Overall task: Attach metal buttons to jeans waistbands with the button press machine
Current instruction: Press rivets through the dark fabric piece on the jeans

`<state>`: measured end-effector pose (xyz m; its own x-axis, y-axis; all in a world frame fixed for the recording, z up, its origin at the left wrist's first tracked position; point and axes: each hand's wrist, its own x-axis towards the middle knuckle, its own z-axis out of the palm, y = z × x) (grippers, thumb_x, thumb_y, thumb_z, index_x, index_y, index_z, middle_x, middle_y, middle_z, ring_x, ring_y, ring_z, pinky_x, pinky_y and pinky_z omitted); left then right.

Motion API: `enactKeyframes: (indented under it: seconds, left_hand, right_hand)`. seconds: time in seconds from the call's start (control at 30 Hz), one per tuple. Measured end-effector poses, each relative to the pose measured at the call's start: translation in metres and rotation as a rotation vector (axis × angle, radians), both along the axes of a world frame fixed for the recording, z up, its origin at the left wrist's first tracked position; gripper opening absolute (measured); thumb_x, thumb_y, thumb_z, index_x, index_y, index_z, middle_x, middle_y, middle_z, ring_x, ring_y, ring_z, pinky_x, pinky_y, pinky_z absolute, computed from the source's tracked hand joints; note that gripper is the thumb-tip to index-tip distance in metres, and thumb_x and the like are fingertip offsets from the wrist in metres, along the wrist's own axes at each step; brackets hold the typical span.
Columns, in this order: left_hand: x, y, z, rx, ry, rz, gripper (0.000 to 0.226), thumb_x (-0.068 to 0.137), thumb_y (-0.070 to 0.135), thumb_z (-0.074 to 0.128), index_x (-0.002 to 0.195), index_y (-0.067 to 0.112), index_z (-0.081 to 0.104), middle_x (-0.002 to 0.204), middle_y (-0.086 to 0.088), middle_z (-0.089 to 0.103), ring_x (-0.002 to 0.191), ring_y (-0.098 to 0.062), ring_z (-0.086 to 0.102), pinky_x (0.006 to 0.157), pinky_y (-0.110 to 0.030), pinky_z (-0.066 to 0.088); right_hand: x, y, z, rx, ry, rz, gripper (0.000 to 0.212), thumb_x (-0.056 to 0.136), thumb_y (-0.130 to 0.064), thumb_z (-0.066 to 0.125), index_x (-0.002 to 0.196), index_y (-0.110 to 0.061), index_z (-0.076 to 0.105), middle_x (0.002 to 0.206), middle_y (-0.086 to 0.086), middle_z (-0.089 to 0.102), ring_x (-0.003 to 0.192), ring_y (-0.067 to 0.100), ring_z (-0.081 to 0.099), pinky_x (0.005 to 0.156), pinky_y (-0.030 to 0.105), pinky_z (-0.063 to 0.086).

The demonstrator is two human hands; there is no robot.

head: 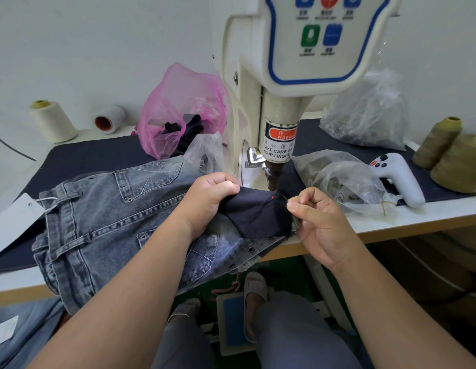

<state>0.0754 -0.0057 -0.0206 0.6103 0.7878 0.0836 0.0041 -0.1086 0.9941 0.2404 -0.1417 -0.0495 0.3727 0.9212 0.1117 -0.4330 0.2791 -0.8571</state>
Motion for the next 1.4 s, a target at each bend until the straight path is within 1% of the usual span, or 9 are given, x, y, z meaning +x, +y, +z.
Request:
enactKeyframes:
  seconds: [0.23, 0.4, 0.6, 0.73, 0.83, 1.13, 1.4]
  left_hand:
    - [-0.0001, -0.0005, 0.0007, -0.001, 0.002, -0.004, 0.012, 0.07, 0.02, 0.059, 0.062, 0.02, 0.068, 0.064, 0.008, 0.061, 0.068, -0.007, 0.053, 0.069, -0.025, 0.042]
    - [0.0003, -0.0004, 0.001, -0.008, -0.003, -0.003, 0.014, 0.069, 0.02, 0.059, 0.059, 0.022, 0.069, 0.064, 0.007, 0.061, 0.068, -0.008, 0.052, 0.068, -0.025, 0.042]
    - [0.0001, -0.0005, 0.0007, -0.017, -0.012, -0.01, 0.012, 0.07, 0.019, 0.06, 0.061, 0.019, 0.068, 0.067, 0.001, 0.059, 0.072, -0.014, 0.051, 0.072, -0.031, 0.04]
    - [0.0002, 0.0002, 0.0007, -0.02, -0.01, -0.017, 0.015, 0.07, 0.02, 0.06, 0.059, 0.022, 0.07, 0.064, 0.005, 0.06, 0.068, -0.01, 0.052, 0.07, -0.027, 0.041]
    - [-0.0002, 0.0008, 0.0002, -0.017, -0.005, -0.018, 0.014, 0.07, 0.02, 0.06, 0.06, 0.022, 0.07, 0.065, 0.004, 0.06, 0.069, -0.01, 0.052, 0.071, -0.028, 0.041]
    - [0.0001, 0.0, 0.0003, -0.006, -0.001, -0.008, 0.014, 0.069, 0.02, 0.06, 0.059, 0.022, 0.07, 0.064, 0.006, 0.059, 0.066, -0.007, 0.052, 0.068, -0.024, 0.042]
    - [-0.0002, 0.0006, 0.0, 0.001, 0.007, -0.016, 0.014, 0.07, 0.021, 0.06, 0.06, 0.023, 0.07, 0.064, 0.007, 0.06, 0.068, -0.008, 0.052, 0.07, -0.027, 0.041]
  right_hand:
    - [0.0007, 0.0006, -0.0008, -0.001, 0.007, 0.002, 0.02, 0.074, -0.001, 0.066, 0.069, -0.02, 0.057, 0.07, 0.0, 0.063, 0.066, 0.008, 0.061, 0.066, 0.019, 0.053]
    - [0.0002, 0.0005, -0.0001, -0.002, 0.016, -0.004, 0.02, 0.073, -0.001, 0.065, 0.072, -0.016, 0.053, 0.068, -0.001, 0.062, 0.064, 0.008, 0.06, 0.065, 0.019, 0.053]
    - [0.0004, 0.0, 0.0016, -0.011, 0.016, 0.008, 0.02, 0.074, -0.001, 0.064, 0.076, -0.014, 0.049, 0.068, -0.001, 0.063, 0.063, 0.008, 0.06, 0.065, 0.019, 0.053]
    - [0.0, -0.0001, 0.0022, -0.011, 0.017, 0.006, 0.02, 0.073, -0.001, 0.064, 0.077, -0.013, 0.048, 0.067, -0.001, 0.063, 0.063, 0.008, 0.06, 0.065, 0.019, 0.053]
    - [-0.0004, -0.0002, 0.0023, -0.01, 0.022, 0.004, 0.02, 0.074, 0.0, 0.063, 0.077, -0.013, 0.048, 0.067, -0.001, 0.063, 0.063, 0.008, 0.06, 0.065, 0.019, 0.053]
    - [-0.0008, 0.0, 0.002, -0.011, 0.019, -0.004, 0.02, 0.073, -0.001, 0.064, 0.076, -0.013, 0.048, 0.068, 0.0, 0.062, 0.064, 0.008, 0.06, 0.066, 0.019, 0.053]
    - [-0.0006, 0.0004, 0.0015, -0.016, 0.024, -0.003, 0.02, 0.073, -0.001, 0.064, 0.075, -0.014, 0.049, 0.068, 0.0, 0.062, 0.064, 0.008, 0.06, 0.066, 0.019, 0.053]
